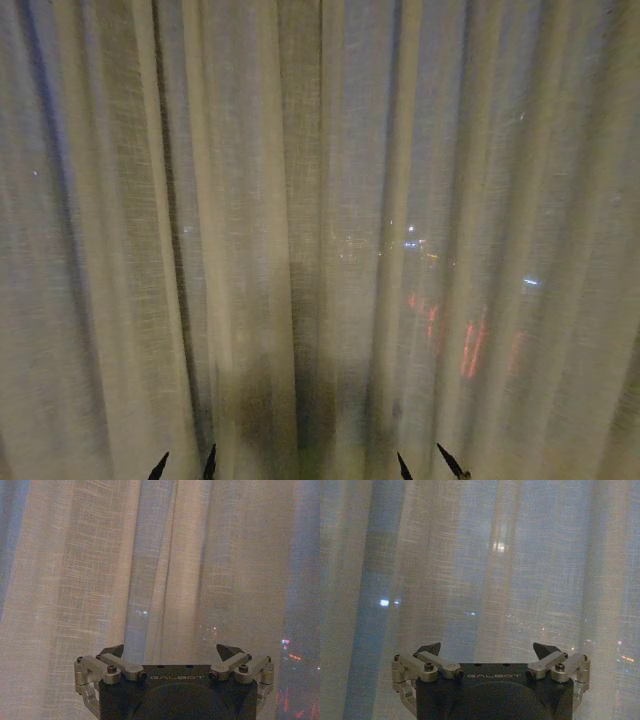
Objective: Open the curtains by pulling them apart, changing their state from closed to fully open.
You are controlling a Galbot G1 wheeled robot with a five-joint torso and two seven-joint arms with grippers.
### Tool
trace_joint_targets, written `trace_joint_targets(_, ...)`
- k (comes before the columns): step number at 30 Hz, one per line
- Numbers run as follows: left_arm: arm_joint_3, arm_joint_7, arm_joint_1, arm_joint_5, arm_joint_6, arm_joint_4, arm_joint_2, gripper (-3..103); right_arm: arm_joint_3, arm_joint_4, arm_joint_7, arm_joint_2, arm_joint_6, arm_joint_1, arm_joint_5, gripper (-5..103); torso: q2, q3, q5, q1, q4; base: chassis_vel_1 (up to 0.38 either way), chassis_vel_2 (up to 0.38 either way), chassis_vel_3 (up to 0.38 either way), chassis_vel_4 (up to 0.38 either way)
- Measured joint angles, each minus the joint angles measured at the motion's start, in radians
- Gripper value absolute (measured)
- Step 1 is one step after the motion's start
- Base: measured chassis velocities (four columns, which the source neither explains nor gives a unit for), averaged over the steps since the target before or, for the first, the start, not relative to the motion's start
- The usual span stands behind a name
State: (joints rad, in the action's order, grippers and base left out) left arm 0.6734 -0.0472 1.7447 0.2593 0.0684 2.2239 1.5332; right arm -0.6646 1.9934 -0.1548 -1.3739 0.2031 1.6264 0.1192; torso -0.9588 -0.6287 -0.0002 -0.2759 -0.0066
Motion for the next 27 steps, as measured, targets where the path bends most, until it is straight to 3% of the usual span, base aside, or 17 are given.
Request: trace_joint_targets(27,0.002,-0.001,0.002,0.002,0.003,0.001,-0.001,100,0.001,0.006,0.000,0.000,0.015,0.011,-0.007,100,0.000,0.000,0.0000,0.000,0.0000,0.085,0.086,-0.086,-0.087)
